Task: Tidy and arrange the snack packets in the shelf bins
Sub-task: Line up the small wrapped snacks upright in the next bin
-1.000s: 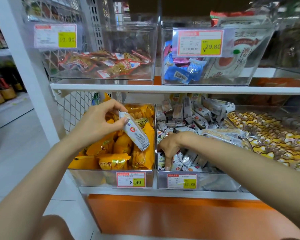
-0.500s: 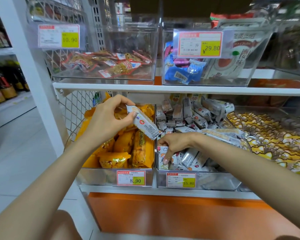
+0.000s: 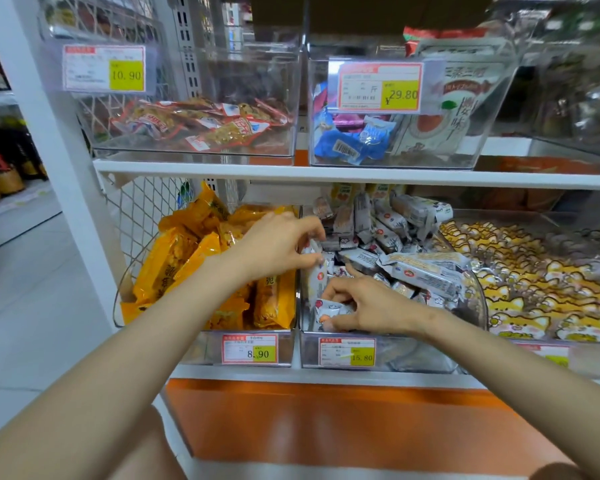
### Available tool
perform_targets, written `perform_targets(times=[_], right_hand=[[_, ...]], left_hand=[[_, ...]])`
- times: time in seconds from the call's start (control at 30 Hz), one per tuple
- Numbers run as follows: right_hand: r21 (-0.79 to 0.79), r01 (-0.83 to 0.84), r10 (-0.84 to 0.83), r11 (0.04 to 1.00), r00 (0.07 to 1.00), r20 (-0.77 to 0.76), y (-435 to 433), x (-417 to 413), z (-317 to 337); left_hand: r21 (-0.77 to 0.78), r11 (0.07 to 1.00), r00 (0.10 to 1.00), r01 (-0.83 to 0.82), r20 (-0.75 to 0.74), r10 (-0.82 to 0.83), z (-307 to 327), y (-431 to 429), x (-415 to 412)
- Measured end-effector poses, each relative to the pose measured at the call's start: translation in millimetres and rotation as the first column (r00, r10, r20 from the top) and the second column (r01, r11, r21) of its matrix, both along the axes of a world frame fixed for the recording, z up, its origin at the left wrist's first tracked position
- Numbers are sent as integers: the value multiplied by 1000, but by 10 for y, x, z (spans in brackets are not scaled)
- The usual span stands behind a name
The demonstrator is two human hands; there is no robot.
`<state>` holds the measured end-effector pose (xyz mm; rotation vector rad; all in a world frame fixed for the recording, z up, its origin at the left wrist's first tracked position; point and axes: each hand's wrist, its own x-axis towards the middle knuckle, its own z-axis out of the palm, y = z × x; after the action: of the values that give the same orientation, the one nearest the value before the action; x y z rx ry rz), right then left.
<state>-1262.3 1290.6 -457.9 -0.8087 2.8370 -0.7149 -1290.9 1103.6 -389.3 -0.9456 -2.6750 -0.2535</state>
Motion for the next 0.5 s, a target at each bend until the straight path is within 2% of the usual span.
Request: perform_targets(times=[0.07,0.13,0.3,0.4,0.5], right_hand=[[-108,29,-30,994,1000,-5,21,38,-79],[-146,36,-41,989,999,-30,47,70,-137],[-109,-18,11,994,998,-65,55,119,-152],[-151,24,-36,988,996,-78,54,112,-186],[-178,20,-50,984,985,-168,31,98,-223]], left_hand=[[-169,986,999,16,48,-8,-33,71,-14],[-269,962,993,43,113,-13,-71,137,-67],[-286,952,964,112,265,-33,-118,243,-262],[-292,945,941,145,337,-40,-135,264,-330],[-293,941,908,168,419,-32,-211,274,-319]])
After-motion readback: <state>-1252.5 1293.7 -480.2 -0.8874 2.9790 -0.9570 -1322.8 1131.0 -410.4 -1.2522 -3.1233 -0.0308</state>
